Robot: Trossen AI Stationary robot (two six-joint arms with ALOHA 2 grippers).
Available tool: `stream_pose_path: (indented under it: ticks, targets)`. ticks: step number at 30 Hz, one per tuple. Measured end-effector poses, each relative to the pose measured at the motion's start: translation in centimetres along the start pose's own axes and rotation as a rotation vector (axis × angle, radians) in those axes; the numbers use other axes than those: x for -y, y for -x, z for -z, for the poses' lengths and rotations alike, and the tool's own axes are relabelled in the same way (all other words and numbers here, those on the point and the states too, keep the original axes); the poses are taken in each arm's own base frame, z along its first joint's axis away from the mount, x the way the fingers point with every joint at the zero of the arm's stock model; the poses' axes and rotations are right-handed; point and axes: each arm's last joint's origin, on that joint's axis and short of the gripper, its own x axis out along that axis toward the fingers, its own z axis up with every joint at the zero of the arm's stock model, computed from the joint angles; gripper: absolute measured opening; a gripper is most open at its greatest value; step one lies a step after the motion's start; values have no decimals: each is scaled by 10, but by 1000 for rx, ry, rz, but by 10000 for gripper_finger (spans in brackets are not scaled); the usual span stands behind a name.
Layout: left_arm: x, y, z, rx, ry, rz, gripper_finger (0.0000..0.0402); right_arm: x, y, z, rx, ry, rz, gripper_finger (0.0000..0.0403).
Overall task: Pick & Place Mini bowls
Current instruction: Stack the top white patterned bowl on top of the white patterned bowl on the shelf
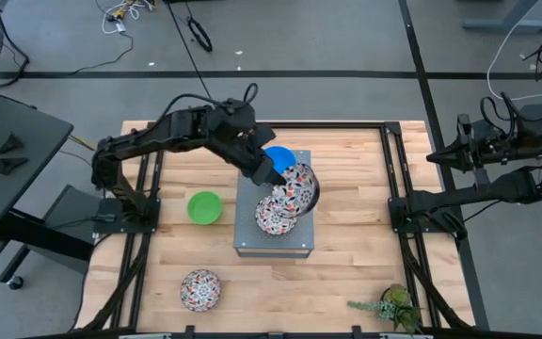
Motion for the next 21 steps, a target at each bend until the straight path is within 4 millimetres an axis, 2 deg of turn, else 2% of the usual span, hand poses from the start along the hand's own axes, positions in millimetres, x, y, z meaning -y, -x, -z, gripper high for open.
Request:
stream_pose_path:
  ticks: [10, 21]
  targets:
    - [-23, -22, 5, -125, 52, -147, 10, 0, 0, 0, 0, 0, 0, 3]
    - [-39, -31, 14, -203, 74, -296, 10, 0, 0, 0, 0, 0, 0, 3]
